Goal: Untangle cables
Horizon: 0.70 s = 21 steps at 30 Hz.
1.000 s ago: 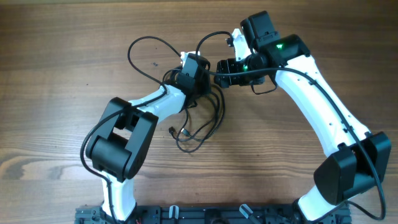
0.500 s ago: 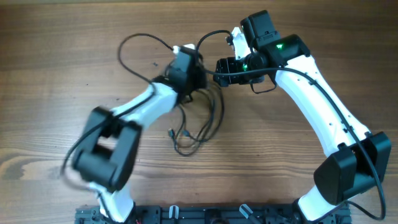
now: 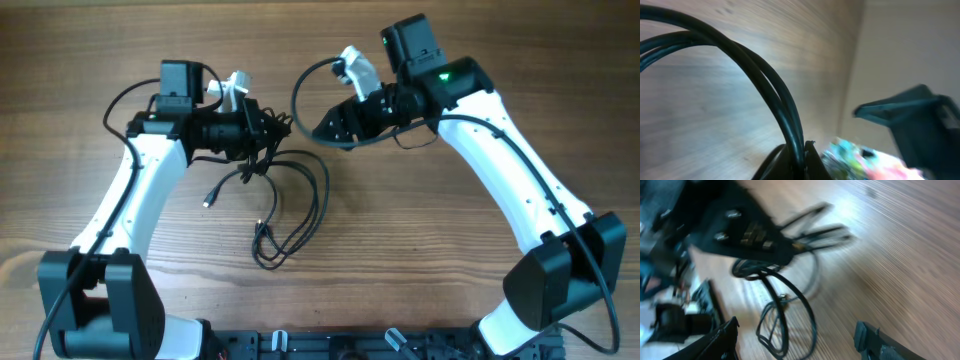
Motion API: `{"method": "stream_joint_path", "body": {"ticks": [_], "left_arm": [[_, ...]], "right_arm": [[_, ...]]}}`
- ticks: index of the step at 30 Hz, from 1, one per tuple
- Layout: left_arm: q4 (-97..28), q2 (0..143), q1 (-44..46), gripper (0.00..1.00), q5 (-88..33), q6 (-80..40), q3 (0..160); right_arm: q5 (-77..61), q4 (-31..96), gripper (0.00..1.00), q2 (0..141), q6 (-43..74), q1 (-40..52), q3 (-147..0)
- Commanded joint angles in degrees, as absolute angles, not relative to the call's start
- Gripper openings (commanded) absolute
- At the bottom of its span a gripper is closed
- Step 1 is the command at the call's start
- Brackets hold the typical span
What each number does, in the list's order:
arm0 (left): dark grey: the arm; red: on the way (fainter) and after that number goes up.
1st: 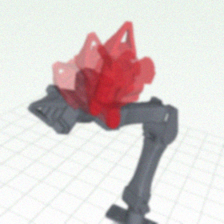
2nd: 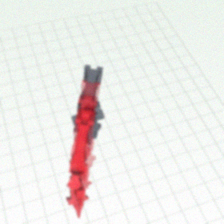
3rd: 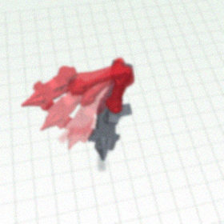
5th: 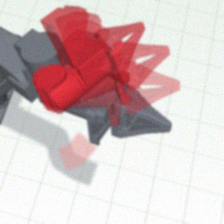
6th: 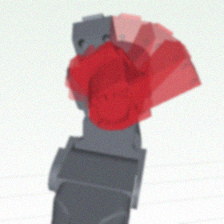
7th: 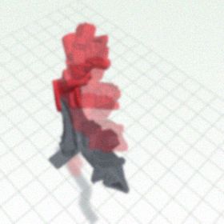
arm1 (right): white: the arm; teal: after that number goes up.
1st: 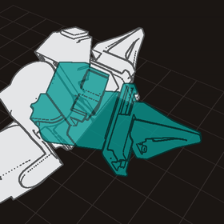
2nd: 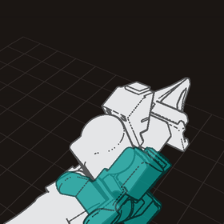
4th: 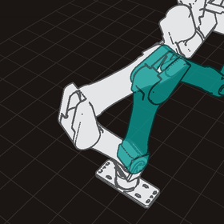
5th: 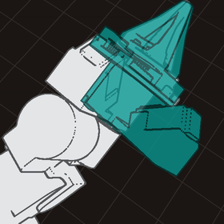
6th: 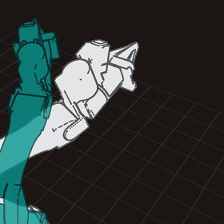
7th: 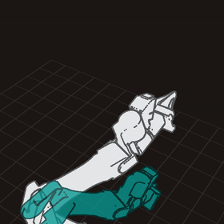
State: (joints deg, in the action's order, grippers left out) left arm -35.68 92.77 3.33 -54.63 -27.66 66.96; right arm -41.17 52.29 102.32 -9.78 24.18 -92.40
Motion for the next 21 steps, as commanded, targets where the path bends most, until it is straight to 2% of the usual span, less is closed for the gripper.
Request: {"method": "stream_joint_path", "body": {"ticks": [1, 3, 6, 8, 16, 21], "left_arm": [[-35.8, 92.3, 2.7, 0.04, -70.7, -26.0, 66.8], [-35.8, 92.3, 2.7, 0.04, -73.8, -26.3, 66.8], [-35.5, 92.3, 2.2, 0.04, -74.2, -28.8, 66.8], [-34.8, 92.3, 1.1, 0.04, -75.2, -30.8, 66.8], [-28.5, 92.3, -2.4, 0.04, -81.4, -40.4, 66.8], [-24.5, 92.3, -2.4, 0.04, -85.3, -45.0, 66.8]], "right_arm": [[-49.2, 51.6, 0.77, 101.8, -21.6, 27.1, -93.4], [-48.8, 51.6, 0.77, 101.8, -22.5, 29.5, -93.4], [-45.3, 52.2, 0.7, 101.8, -22.3, 31.7, -93.4], [-43.9, 53.6, 0.68, 101.8, -22.3, 32.3, -93.3], [-41.1, 53.1, 0.69, 101.9, -22.3, 32.3, -93.2], [-39.8, 48.5, 0.74, 103.4, -22.2, 32.3, -93.2]]}}
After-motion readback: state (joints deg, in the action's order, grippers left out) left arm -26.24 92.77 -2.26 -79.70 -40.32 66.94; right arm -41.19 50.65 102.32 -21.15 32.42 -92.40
